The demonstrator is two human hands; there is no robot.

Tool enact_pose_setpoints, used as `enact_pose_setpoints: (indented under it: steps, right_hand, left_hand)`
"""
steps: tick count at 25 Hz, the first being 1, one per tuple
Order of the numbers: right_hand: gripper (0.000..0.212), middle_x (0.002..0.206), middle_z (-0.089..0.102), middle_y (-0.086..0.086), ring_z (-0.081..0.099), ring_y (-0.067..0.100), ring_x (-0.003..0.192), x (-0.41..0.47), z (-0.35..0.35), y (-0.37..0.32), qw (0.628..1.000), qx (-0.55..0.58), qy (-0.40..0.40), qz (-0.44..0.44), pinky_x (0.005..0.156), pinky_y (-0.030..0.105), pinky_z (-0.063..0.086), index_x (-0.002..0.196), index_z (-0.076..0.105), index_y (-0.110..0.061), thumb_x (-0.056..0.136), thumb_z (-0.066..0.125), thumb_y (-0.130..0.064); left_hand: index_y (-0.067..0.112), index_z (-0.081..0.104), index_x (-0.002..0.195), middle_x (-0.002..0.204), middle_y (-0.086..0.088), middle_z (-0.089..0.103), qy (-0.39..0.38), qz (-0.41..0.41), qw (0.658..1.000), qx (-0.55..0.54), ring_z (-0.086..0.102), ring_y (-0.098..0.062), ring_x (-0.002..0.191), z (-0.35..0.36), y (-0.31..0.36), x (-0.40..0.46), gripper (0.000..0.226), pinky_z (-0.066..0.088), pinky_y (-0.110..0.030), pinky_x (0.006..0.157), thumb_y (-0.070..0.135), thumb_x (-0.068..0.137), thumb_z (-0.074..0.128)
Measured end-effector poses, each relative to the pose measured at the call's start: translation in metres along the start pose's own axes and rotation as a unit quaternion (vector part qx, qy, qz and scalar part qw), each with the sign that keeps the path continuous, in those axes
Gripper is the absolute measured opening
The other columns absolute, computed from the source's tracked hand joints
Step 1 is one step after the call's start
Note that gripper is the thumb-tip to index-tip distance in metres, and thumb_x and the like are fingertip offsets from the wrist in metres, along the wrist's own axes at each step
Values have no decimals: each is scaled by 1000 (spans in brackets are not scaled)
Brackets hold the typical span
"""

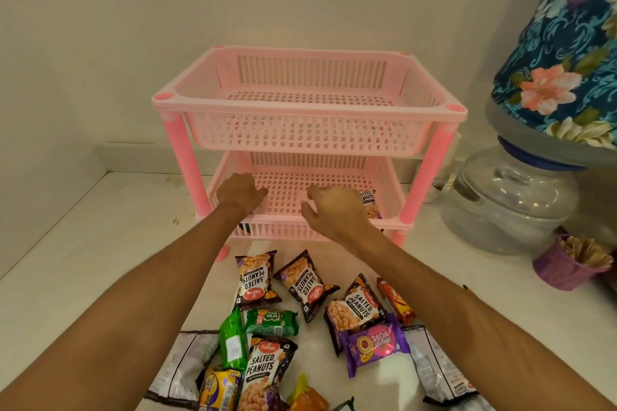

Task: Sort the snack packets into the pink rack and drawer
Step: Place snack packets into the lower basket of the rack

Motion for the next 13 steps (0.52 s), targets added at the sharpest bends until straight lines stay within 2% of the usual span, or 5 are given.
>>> enact_pose_setpoints:
  steps: [2, 4, 7, 11, 13]
  right_hand:
    - [31, 67, 68, 7, 63, 28, 58, -12, 10, -17, 999, 13, -7, -40, 59, 33, 51, 88, 66, -7, 91, 50, -33]
    - [31, 71, 70, 9, 65, 29, 61, -25, 31, -30, 997, 9, -43, -68, 56, 32, 46, 88, 66, -7, 90, 50, -33]
    - [33, 82, 70, 12, 66, 32, 73, -44, 73, -32, 989, -25, -135, -61, 59, 33, 44, 90, 63, -8, 89, 47, -36]
    - [45, 98, 67, 11, 65, 32, 87, -70, 109, -23, 981, -42, -191, -12, 69, 37, 49, 111, 57, -12, 85, 51, -47]
    - [57, 107, 63, 10, 63, 33, 94, -81, 121, -17, 976, -30, -212, 30, 73, 38, 49, 120, 51, -16, 80, 52, -58]
  left_hand:
    - [7, 58, 110, 99, -11, 67, 58, 37, 998, 0, 64, -29, 89, -18, 13, -12, 50, 51, -33, 64, 53, 90, 50]
    - [9, 54, 121, 111, -13, 66, 121, 117, 985, -31, 59, -32, 101, -32, 32, -34, 49, 51, -38, 70, 49, 92, 49]
    - [8, 59, 120, 116, -12, 67, 199, 269, 941, -48, 60, -31, 107, -39, 59, -91, 45, 53, -41, 77, 42, 92, 50]
    - [7, 71, 87, 81, -9, 72, 236, 466, 852, -42, 67, -24, 70, -10, 77, -170, 30, 55, -31, 52, 31, 88, 52]
    - [10, 69, 74, 67, -5, 67, 217, 470, 855, -32, 63, -22, 57, 13, 65, -182, 31, 48, -28, 43, 29, 89, 50]
Point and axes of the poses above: each hand's wrist, its own x-axis towards the middle knuckle, its own z-axis out of the palm, y = z × x, the point moved 10 cm from there along x, towards the middle knuckle
